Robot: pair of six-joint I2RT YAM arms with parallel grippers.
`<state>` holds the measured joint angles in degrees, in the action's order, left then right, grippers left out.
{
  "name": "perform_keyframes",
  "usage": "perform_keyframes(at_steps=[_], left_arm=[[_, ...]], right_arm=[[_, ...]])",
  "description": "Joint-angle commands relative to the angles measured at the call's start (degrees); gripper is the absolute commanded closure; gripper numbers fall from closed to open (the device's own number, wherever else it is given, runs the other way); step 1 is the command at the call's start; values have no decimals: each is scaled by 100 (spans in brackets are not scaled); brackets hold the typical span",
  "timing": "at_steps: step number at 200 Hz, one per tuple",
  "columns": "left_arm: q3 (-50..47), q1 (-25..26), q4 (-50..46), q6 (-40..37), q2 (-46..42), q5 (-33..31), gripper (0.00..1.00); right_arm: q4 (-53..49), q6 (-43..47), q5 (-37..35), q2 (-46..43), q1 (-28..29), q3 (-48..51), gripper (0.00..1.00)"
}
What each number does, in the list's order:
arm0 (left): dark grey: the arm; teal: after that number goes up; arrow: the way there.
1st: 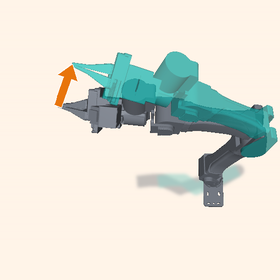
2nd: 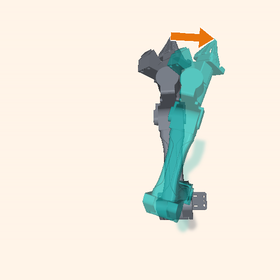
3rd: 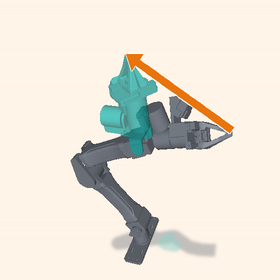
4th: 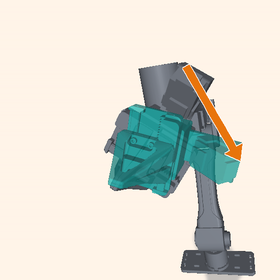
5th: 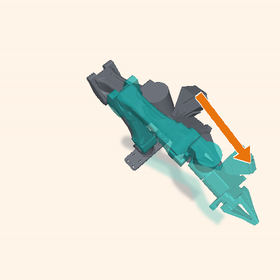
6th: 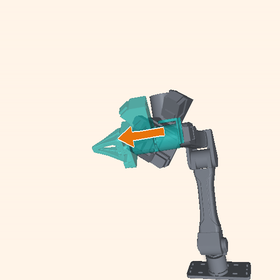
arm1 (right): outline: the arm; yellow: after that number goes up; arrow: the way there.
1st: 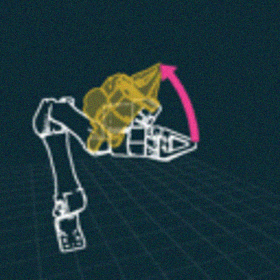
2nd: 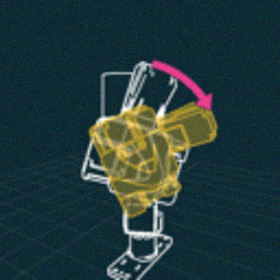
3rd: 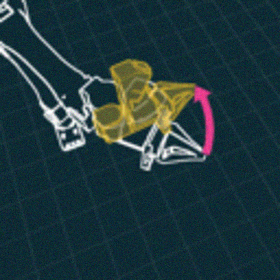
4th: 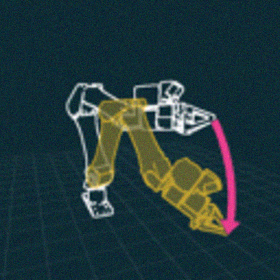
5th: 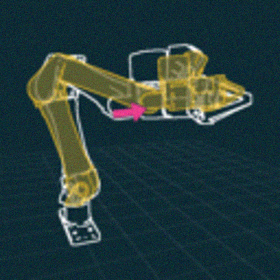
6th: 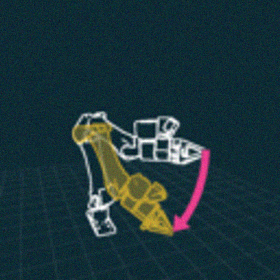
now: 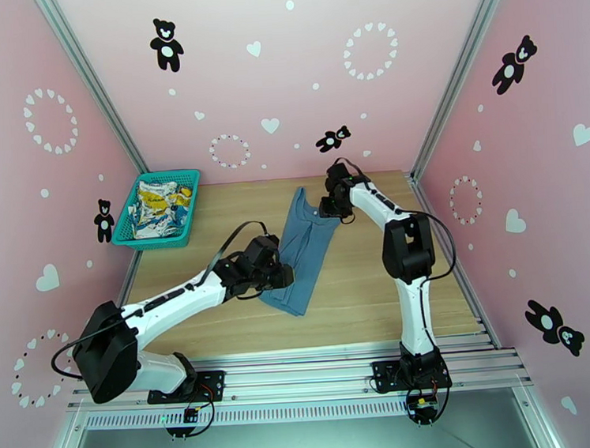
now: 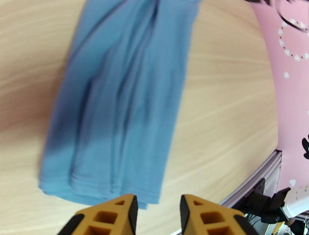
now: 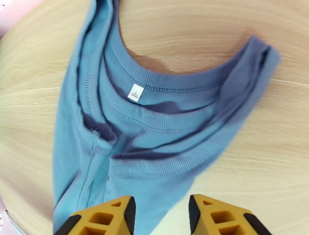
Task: Fold and stack the mixed laundry pile
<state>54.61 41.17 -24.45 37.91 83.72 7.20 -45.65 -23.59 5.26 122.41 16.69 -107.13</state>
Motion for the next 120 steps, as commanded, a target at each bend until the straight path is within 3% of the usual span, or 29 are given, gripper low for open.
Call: perform_keyframes(at_steps=[1, 31, 65, 120], left_arm=[[-16, -332, -152, -735, 467, 178, 66], [-23, -392, -59, -992, 1035, 202, 69], [-374, -240, 316, -697, 1261, 357, 71], [-631, 741, 660, 211, 1268, 452, 71]], right_arm=[[84, -97, -1, -170, -16, 461, 58], [404, -262, 134, -154, 119, 890, 61], [557, -378, 98, 170, 230, 902, 63], [396, -127, -372, 917, 184, 399, 65]])
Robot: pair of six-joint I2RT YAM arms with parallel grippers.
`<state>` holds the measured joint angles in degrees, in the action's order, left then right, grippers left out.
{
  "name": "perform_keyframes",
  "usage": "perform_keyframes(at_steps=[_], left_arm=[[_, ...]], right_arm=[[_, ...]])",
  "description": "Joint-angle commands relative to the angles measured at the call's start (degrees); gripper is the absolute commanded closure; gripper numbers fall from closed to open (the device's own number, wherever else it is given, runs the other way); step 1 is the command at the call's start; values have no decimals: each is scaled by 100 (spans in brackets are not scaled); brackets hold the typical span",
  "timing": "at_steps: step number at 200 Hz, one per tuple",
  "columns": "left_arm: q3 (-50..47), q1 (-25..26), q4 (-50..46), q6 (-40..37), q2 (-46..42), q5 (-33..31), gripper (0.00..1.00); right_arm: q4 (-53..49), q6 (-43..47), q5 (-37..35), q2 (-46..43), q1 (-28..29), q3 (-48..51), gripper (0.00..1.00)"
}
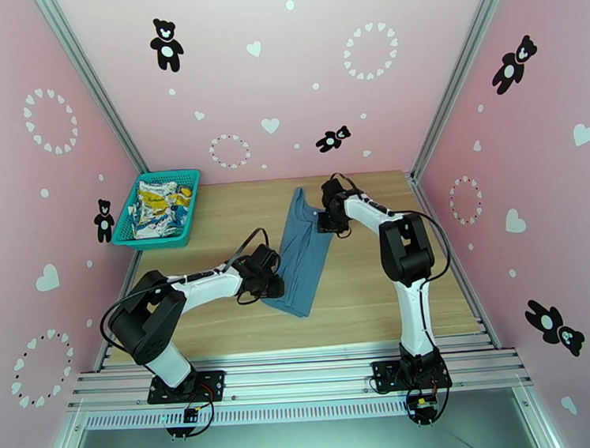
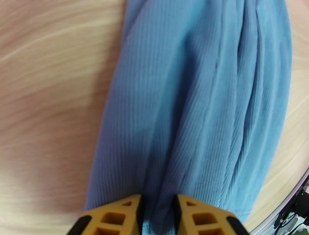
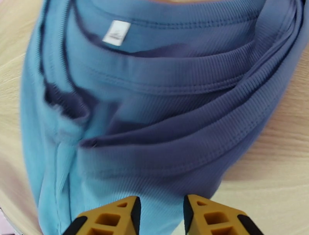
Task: Fold and stack the mixed laundry pile
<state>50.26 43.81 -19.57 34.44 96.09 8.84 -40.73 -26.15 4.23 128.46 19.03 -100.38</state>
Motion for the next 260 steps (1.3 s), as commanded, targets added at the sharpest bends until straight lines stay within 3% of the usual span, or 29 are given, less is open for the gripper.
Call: perform_keyframes(at_steps=[1, 39, 62, 89, 151, 192, 260], left_arm=[[-198, 500, 182, 579, 32, 291, 71], [-145, 1177, 233, 1150, -195, 153, 71], [-86, 1244, 77, 1239, -513, -134, 68], [174, 1010, -347, 909, -722, -418, 65], [189, 153, -275, 338, -680, -288, 65], [-1, 102, -29, 331, -532, -163, 65], [-113, 106, 94, 371, -407, -155, 65]], right_arm=[[-99, 132, -280, 320, -54, -283, 65], [-393, 412, -513, 127, -77, -401, 65], [-327, 518, -513, -305, -151, -378, 65], [-253, 618, -558, -332, -367, -788, 65], [-481, 485, -764, 1080, -536, -2712, 66], [-500, 376, -980, 1741, -527, -3494, 66], [-426, 207, -963, 2323, -446, -3992, 72]])
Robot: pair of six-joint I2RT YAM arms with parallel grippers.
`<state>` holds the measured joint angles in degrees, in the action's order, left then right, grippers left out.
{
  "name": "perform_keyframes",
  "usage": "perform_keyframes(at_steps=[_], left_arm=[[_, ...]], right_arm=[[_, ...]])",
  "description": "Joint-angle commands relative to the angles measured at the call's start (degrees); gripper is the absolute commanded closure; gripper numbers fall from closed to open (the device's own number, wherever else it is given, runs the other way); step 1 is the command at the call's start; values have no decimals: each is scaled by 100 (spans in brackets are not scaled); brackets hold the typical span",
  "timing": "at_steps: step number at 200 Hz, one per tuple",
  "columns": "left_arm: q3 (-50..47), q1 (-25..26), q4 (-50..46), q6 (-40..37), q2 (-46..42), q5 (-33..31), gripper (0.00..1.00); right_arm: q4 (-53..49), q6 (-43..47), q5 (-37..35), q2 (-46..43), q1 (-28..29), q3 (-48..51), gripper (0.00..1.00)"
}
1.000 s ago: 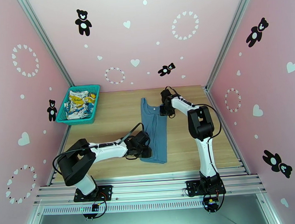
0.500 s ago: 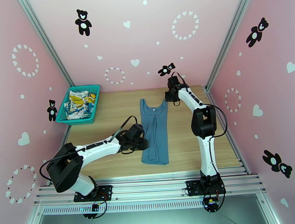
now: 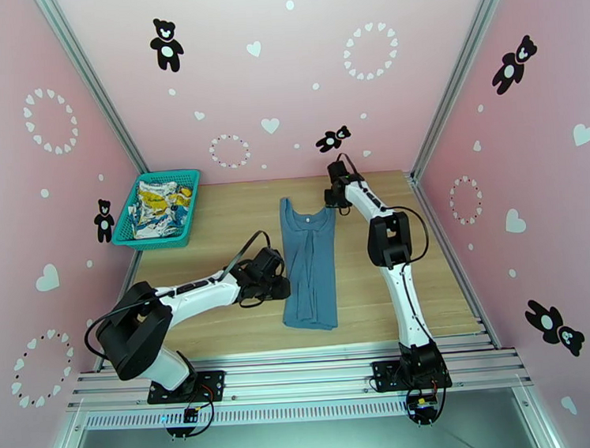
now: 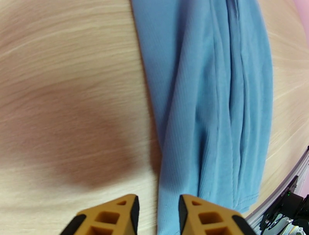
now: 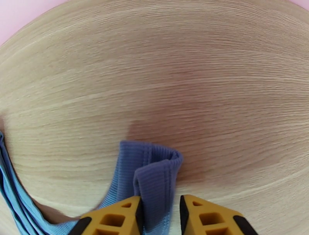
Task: Fold and stack the mixed laundry pile
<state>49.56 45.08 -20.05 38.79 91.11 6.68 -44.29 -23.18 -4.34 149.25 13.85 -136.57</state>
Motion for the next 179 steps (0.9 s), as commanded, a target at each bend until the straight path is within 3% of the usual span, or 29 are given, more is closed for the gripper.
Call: perform_keyframes(at_steps=[1, 19, 71, 179], left_arm=[[-43, -19, 142, -64, 91, 61, 65], [-39, -19, 145, -64, 102, 69, 65], [-56, -20, 186, -55, 172, 93, 65], [-157, -28, 234, -35, 108, 123, 65]], right_arm=[[-70, -90, -109, 245, 69, -380, 72], [-80, -65, -172, 232, 73, -396, 76], [-79, 51, -296, 48, 108, -423, 99], [-128, 143, -593, -203, 409, -484, 100]])
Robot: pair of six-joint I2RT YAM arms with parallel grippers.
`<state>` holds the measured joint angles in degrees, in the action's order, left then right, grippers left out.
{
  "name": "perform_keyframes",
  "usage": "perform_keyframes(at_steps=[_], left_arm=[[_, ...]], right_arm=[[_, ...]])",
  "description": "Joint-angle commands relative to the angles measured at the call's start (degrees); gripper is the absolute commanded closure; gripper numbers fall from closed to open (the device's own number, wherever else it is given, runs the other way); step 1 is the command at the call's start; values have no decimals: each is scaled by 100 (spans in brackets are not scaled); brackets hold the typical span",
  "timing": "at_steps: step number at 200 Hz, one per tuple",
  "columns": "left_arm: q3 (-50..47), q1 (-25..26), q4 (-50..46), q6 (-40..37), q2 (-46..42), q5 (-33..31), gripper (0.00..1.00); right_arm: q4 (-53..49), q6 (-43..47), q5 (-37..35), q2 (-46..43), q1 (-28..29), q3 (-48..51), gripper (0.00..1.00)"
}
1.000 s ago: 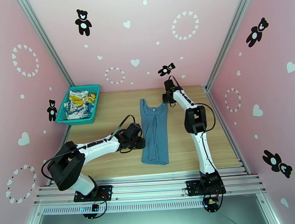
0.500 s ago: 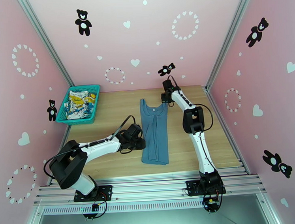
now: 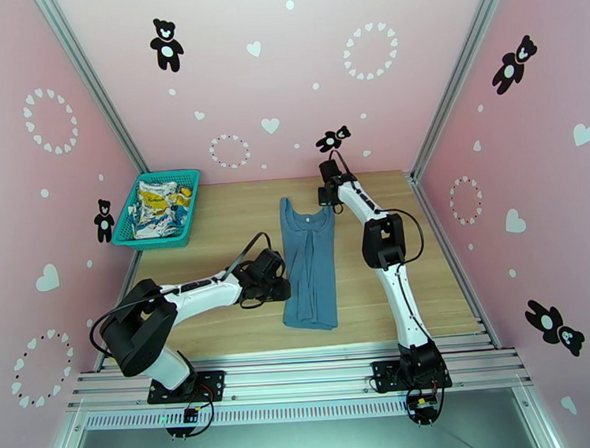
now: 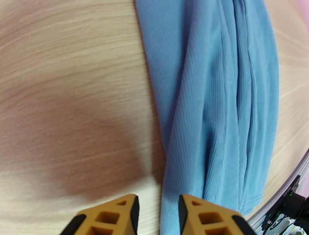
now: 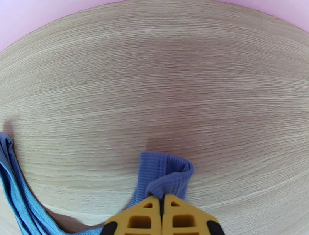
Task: Fold and stack the mixed laundry pile
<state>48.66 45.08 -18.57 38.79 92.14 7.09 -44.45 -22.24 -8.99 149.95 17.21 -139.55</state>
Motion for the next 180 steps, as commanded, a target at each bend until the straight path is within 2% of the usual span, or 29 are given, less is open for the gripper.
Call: perform_keyframes(at_steps=[1, 88, 180], left_arm=[[-67, -22, 84, -36, 1, 82, 65], [-103, -18, 118, -29, -18, 143, 65], [-138, -20, 139, -29, -20, 172, 65]], right_arm=[[-110, 51, -133, -273, 72, -191, 100], [-74, 106, -501, -424, 200, -231, 100], [-110, -42, -317, -1, 330, -406, 98]])
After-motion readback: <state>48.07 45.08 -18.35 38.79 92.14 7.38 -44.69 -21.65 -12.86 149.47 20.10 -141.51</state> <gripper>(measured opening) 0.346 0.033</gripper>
